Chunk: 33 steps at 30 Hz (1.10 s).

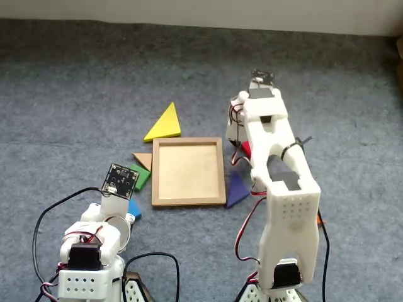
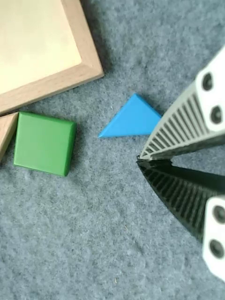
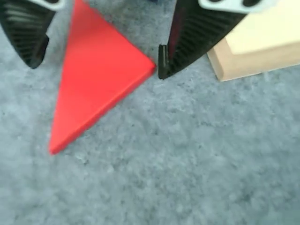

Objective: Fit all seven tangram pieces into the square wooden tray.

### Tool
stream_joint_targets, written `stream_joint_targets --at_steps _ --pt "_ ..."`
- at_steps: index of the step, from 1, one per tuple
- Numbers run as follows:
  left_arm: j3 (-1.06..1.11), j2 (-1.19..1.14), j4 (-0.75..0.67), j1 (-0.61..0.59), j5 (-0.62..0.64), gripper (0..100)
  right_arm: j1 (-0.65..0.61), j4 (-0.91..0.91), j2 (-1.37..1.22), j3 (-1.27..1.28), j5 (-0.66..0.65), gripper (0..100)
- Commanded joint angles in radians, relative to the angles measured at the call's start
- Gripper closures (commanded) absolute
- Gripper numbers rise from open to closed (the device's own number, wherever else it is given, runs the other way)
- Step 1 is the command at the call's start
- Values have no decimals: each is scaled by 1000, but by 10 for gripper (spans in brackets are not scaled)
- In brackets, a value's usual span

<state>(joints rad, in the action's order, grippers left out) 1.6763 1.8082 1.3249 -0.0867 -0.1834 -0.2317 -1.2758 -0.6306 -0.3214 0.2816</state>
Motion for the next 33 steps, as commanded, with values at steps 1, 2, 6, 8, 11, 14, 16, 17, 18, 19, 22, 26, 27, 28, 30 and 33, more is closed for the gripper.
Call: stream_joint_targets --at_steps 1,2,6,8,11,14,16,17,18,19,22,26,27,28,30,33 --pt "21 8 5 -12 9 993 18 -12 -7 -87 9 641" --pt "21 8 5 -12 9 993 21 -15 -13 -96 9 641" --pt "21 8 5 -12 9 993 30 -36 -25 -134 8 641" --pt "21 8 5 -12 9 993 41 -35 -25 -137 11 641" --pt "21 8 5 -12 9 993 42 -31 -25 -136 9 642" --pt "21 8 5 -12 9 993 42 -36 -25 -136 8 661" --pt "21 8 5 -12 9 993 44 -36 -27 -136 8 706" --pt "21 8 5 -12 9 993 44 -35 -27 -136 8 732" --pt "21 8 5 -12 9 993 44 -35 -27 -136 6 753" --pt "21 8 5 -12 9 993 44 -36 -27 -136 6 769" --pt "21 8 5 -12 9 993 44 -39 -25 -136 6 774" --pt "21 8 5 -12 9 993 44 -77 -18 -142 6 774" --pt "21 8 5 -12 9 993 44 -101 -18 -143 5 774" --pt "21 8 5 -12 9 993 42 -113 -15 -145 0 774" --pt "21 8 5 -12 9 993 38 -136 -15 -166 -40 774" --pt "21 8 5 -12 9 993 39 -162 -16 -196 -69 773"
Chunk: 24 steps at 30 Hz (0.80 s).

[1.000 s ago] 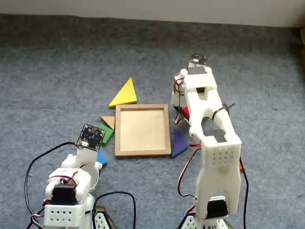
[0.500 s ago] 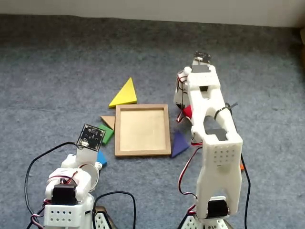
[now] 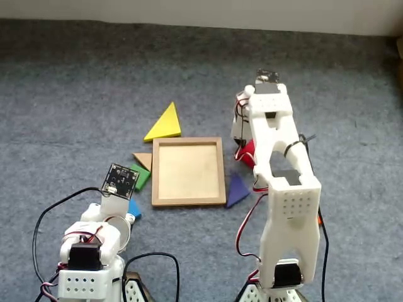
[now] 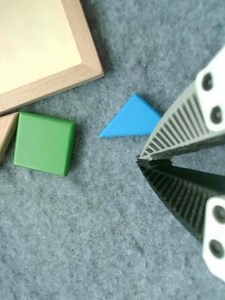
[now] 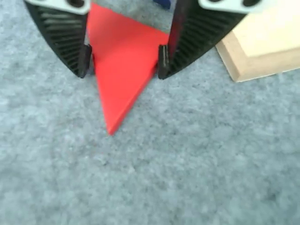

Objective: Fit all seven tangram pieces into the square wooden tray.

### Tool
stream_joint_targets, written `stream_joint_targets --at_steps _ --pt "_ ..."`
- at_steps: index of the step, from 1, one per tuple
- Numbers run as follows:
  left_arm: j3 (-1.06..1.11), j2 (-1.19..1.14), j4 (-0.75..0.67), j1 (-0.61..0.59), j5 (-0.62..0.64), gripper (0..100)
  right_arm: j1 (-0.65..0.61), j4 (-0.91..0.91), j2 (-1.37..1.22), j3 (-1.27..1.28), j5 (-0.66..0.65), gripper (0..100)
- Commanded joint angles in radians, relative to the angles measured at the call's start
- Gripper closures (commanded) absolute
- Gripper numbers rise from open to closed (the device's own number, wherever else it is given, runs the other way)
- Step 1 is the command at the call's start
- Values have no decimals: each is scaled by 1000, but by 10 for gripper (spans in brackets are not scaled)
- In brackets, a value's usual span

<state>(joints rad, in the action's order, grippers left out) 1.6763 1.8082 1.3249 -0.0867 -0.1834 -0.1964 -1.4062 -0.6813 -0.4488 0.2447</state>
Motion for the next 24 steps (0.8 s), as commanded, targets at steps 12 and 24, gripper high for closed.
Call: stream_joint_targets --at_steps 12,24 --pt "21 8 5 -12 9 993 -44 -122 35 -67 -84 579" --pt "21 8 5 -12 9 993 -87 -228 36 -71 -160 580"
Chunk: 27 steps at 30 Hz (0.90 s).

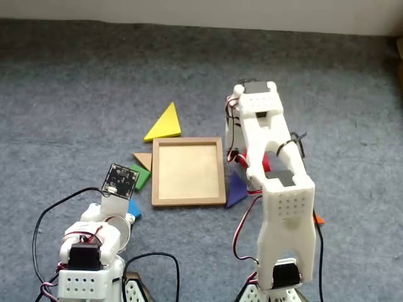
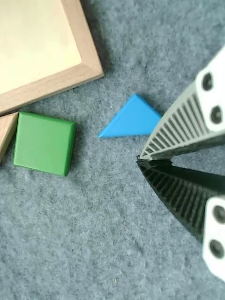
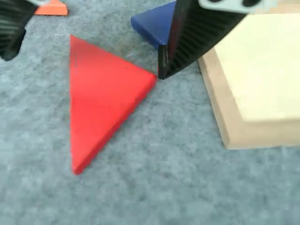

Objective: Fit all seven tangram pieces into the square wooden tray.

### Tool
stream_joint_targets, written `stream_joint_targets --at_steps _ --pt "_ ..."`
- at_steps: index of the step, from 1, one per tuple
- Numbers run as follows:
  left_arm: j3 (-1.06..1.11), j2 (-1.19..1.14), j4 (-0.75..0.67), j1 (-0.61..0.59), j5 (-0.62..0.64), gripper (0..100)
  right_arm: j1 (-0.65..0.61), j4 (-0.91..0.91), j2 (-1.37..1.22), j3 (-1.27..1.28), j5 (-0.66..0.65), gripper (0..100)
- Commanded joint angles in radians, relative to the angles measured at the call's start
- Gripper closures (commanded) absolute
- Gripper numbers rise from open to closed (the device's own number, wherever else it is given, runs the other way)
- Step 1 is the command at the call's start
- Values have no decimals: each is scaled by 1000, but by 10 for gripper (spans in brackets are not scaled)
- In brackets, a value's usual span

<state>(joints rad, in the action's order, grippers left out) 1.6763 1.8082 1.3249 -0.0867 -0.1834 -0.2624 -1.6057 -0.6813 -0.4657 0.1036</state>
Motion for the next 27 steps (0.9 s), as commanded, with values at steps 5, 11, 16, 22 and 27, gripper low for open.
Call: stream_joint_targets --at_steps 5,11,16,22,27 --pt "21 8 5 -12 9 993 -19 -28 38 -54 -29 580" --pt "21 8 5 -12 9 993 -16 5 139 -28 -29 580" --pt "21 8 5 -12 9 993 -10 113 243 142 -26 580" --pt "21 8 5 -12 9 993 -8 237 403 331 -20 580" --pt "21 8 5 -12 9 993 -7 435 446 478 -20 580"
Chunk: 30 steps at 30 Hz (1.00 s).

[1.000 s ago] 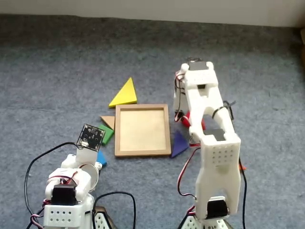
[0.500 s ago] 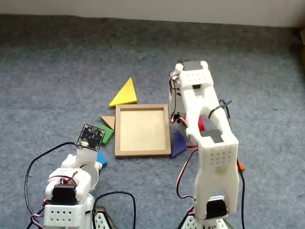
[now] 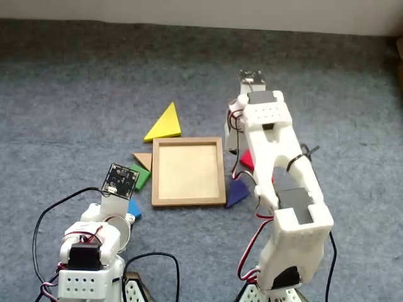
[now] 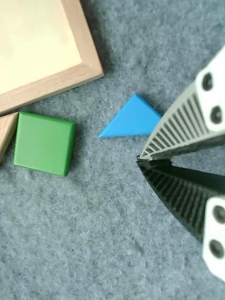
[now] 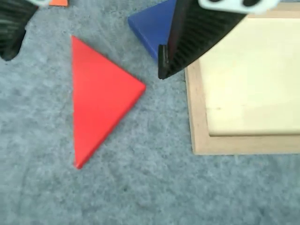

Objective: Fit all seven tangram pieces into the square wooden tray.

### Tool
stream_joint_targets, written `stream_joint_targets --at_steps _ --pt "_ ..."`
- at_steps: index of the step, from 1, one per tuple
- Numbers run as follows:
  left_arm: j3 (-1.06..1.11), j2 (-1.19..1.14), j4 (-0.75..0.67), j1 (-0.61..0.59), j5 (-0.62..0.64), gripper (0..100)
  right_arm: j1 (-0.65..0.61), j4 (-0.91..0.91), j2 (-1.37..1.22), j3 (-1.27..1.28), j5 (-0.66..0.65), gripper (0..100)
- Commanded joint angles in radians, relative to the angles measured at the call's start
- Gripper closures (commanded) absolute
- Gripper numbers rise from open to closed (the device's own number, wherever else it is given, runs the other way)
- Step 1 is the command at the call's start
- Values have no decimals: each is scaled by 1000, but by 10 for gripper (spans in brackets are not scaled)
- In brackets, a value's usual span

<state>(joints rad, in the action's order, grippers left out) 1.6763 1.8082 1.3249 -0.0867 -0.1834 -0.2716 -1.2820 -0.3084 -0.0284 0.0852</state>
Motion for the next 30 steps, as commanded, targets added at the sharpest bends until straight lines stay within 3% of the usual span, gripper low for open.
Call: stream_joint_targets --at_steps 1,17,22,30 --pt "21 8 5 -12 9 993 2 142 73 62 -2 580" --pt "21 8 5 -12 9 993 28 182 68 108 -9 580" --pt "21 8 5 -12 9 993 35 177 -54 97 -11 580" --pt "21 8 5 -12 9 993 71 101 -174 -74 -72 580"
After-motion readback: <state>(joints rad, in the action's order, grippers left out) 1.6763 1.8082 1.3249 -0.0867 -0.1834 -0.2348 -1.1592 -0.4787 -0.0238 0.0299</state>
